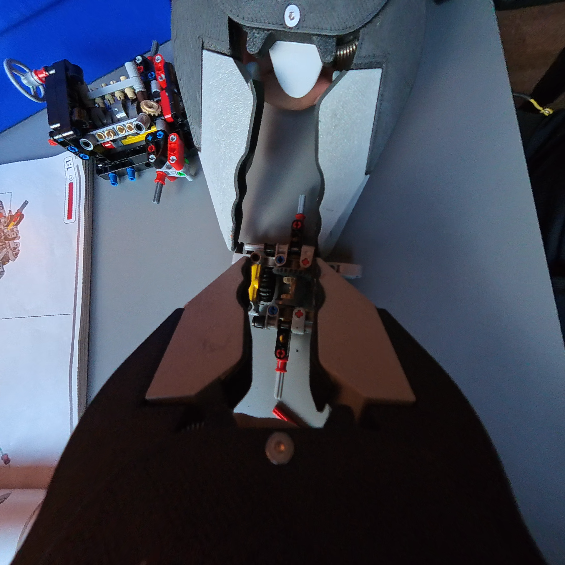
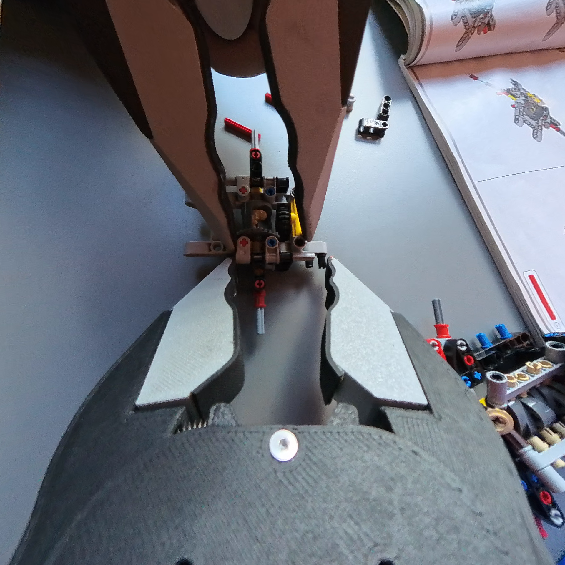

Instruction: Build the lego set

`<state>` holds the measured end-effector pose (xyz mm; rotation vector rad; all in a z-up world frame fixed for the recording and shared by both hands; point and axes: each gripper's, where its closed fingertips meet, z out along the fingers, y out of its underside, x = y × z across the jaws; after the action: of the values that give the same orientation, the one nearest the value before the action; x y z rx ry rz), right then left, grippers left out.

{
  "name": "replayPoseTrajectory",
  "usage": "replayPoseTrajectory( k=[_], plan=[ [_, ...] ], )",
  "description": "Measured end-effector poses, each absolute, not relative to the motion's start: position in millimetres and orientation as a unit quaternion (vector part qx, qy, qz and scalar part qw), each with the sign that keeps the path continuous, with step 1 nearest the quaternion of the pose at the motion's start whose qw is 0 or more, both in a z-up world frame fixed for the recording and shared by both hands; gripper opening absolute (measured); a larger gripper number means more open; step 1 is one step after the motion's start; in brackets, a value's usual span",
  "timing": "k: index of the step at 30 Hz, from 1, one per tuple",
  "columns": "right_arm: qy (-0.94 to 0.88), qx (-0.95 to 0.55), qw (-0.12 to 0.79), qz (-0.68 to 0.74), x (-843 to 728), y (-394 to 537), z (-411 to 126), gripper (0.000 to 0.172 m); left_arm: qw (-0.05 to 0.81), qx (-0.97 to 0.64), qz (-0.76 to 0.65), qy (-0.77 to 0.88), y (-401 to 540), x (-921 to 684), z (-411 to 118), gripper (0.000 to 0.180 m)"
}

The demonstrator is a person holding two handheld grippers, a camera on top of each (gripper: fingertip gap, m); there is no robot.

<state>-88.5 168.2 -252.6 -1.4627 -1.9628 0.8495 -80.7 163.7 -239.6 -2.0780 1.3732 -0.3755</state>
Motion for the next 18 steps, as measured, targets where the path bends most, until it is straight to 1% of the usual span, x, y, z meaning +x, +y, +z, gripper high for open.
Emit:
replayPoseTrajectory(
  k=[4, 10, 18],
  plan=[
    [-0.737, -0.534, 0.27, 0.314, -88.5, 167.1, -253.6, 0.056, 0.308, -0.782, -0.146, 0.522, 162.7, -80.3, -239.5, 0.037],
    [-0.761, -0.504, 0.291, 0.287, -88.3, 165.8, -254.7, 0.053, 0.31, -0.775, -0.148, 0.531, 160.8, -80.2, -239.5, 0.037],
    [-0.76, -0.506, 0.31, 0.267, -88.6, 169.0, -253.1, 0.054, 0.319, -0.772, -0.128, 0.535, 162.4, -81.2, -239.1, 0.037]
  ],
)
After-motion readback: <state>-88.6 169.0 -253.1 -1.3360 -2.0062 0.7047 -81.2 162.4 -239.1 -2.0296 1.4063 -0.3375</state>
